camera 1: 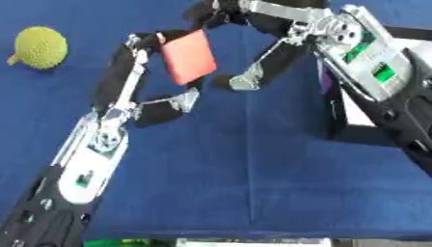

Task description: Pick up the objects with one hand, pass them to the other hand, and then place them into the box on the other side of the table.

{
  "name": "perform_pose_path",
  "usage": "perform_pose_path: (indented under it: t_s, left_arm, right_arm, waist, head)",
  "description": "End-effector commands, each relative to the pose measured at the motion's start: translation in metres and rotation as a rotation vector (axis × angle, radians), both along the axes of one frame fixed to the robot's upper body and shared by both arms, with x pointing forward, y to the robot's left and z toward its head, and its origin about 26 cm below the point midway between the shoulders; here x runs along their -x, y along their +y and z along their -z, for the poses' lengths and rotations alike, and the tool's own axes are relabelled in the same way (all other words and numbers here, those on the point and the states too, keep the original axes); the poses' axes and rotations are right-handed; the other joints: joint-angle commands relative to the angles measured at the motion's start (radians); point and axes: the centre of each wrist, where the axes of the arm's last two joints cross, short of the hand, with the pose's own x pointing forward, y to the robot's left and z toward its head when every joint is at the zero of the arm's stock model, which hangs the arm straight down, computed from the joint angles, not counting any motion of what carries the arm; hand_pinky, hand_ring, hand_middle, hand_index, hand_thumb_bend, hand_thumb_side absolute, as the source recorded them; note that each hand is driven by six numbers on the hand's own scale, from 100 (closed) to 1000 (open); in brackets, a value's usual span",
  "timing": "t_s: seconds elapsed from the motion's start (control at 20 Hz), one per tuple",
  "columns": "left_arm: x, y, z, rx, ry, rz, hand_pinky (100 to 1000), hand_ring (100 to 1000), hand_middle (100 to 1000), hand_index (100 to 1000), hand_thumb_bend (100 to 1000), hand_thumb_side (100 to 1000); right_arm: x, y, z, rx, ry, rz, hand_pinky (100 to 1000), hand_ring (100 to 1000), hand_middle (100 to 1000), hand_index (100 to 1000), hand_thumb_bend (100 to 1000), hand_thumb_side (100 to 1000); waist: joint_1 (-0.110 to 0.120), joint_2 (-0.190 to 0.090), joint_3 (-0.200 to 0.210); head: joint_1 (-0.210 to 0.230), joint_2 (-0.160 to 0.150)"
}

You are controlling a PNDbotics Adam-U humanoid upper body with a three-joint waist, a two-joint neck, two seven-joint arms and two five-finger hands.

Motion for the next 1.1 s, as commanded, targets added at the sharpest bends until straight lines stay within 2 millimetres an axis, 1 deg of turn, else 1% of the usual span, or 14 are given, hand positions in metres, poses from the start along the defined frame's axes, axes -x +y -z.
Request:
perform_pose_path:
  t_s: [0.05,0.2,0.45,1.1]
  left_arm:
    - [0.011,-0.016,-0.021,0.034,-0.059,0.076,761,479,329,559,100,237]
    - [0.013,-0.018,-0.023,0.044,-0.054,0.099,763,477,328,560,100,242]
    - [0.018,-0.022,-0.027,0.063,-0.047,0.135,763,475,326,559,100,246]
    - [0.022,-0.024,-0.032,0.078,-0.022,0.173,766,470,317,555,100,248]
  right_arm:
    - [0.003,0.008,-0.001,0.007,-0.013,-0.034,934,1000,799,880,310,100]
    - [0.003,0.009,-0.001,-0.006,-0.023,-0.037,929,1000,777,860,305,100]
    - [0.003,0.01,0.0,-0.016,-0.034,-0.04,928,1000,774,858,318,100]
    - [0.002,0.01,0.001,-0.001,-0.05,-0.05,929,1000,803,888,361,100]
  waist:
    - [0.002,-0.018,0.001]
    - [0.002,-0.017,0.002]
    - [0.0,-0.016,0.003]
    - [-0.001,-0.013,0.004]
  head:
    - [-0.005,-0.005]
    - [-0.005,-0.008]
    - [-0.004,-0.008]
    - [0.004,-0.013]
